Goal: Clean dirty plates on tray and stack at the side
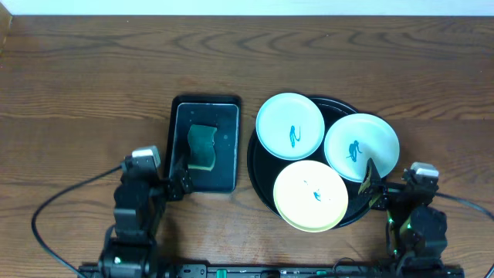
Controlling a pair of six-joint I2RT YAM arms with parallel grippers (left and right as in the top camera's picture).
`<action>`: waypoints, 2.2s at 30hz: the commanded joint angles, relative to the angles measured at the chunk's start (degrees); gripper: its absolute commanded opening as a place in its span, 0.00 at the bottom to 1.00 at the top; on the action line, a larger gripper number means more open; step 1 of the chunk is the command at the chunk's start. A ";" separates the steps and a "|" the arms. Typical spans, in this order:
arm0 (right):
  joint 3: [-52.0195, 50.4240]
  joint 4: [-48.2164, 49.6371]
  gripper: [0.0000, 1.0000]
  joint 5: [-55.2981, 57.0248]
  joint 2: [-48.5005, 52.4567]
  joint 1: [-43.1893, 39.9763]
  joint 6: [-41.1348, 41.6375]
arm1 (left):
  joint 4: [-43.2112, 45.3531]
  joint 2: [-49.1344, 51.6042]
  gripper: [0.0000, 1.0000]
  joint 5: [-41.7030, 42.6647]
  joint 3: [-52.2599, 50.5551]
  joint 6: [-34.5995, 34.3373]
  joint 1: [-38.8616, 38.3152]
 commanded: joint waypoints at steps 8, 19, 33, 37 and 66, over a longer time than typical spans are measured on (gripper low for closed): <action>16.76 -11.74 0.99 -5.44 19.78 0.46 1.29 | -13.86 17.18 0.92 5.66 17.70 1.27 0.35; 35.10 -34.51 0.99 -9.33 38.88 0.46 1.27 | -30.32 28.79 0.92 5.77 34.01 4.90 0.35; 35.32 -47.10 0.12 -1.09 40.37 0.46 29.55 | -30.38 29.07 0.92 5.77 33.99 4.87 0.35; 35.06 -51.52 0.01 -1.09 40.44 0.46 32.09 | -30.36 29.07 0.92 5.77 33.99 4.90 0.35; 19.91 -46.34 0.01 -3.69 48.59 0.46 43.69 | -30.36 29.07 0.92 5.75 33.99 4.87 0.35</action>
